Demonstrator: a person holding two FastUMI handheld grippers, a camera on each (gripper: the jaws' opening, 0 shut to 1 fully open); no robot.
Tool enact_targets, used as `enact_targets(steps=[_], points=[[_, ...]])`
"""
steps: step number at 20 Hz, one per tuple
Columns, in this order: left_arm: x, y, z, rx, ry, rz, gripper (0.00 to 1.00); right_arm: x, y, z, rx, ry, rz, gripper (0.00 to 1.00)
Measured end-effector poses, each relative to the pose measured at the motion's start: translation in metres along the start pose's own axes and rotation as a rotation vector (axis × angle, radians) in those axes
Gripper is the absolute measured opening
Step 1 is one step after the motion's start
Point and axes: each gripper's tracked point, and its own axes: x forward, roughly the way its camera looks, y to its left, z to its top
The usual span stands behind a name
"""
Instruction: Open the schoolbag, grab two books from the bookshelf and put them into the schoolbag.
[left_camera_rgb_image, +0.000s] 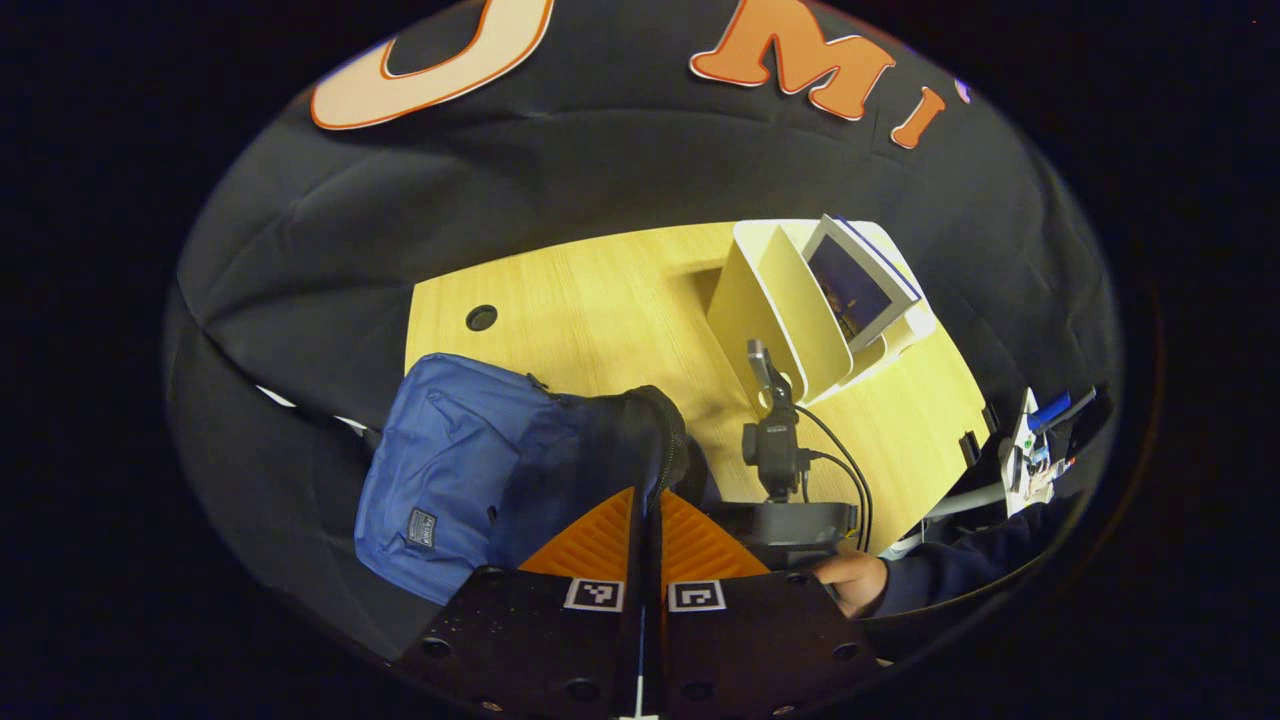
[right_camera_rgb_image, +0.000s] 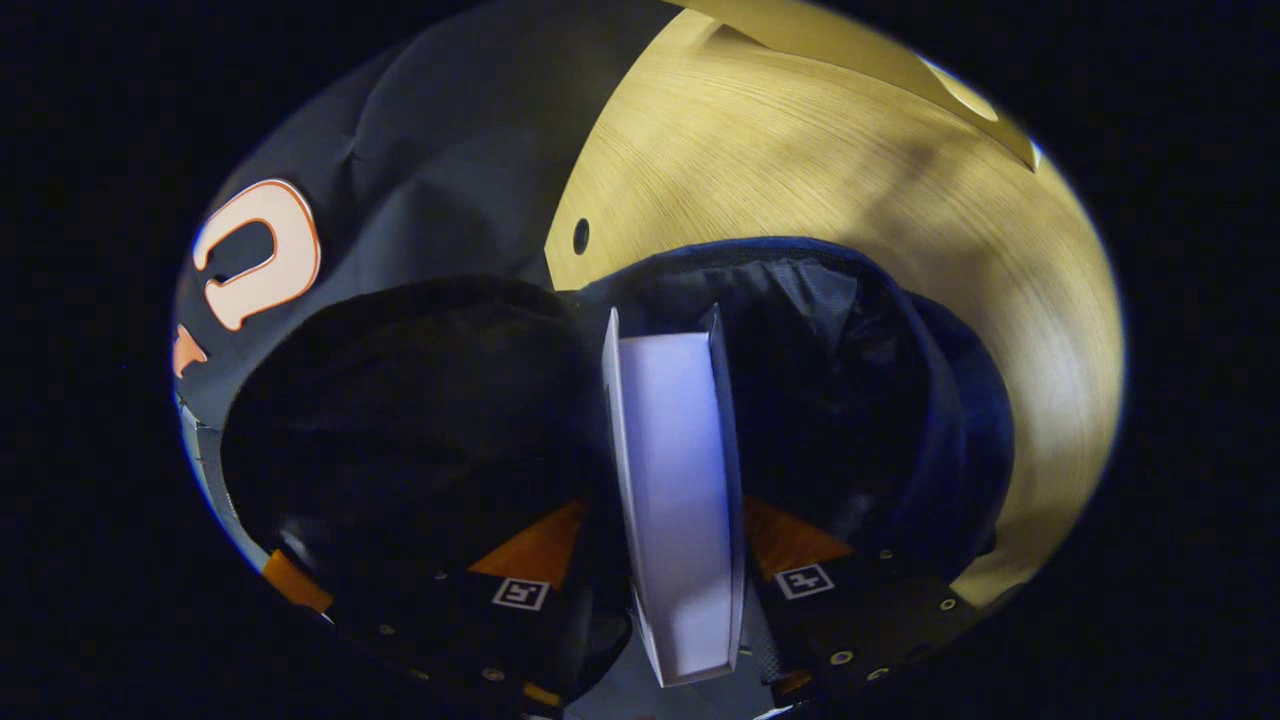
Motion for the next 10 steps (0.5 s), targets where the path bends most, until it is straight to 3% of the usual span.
enact_targets(steps=[4,5,6,10], points=[[-0.003,0.005,0.005,-0.046,-0.020,-0.005,0.02,-0.010,0.001,-0.021,0.001,0.080,-0.026,0.85],[-0.004,0.006,0.006,-0.050,-0.023,-0.002,0.02,-0.012,0.003,-0.028,-0.004,0.111,-0.015,1.00],[-0.005,0.008,0.006,-0.051,-0.025,0.000,0.02,-0.014,0.004,-0.036,-0.003,0.143,-0.014,0.85],[-0.003,0.006,0.005,-0.051,-0.027,0.004,0.02,-0.027,-0.003,-0.039,-0.056,0.181,-0.054,0.86]])
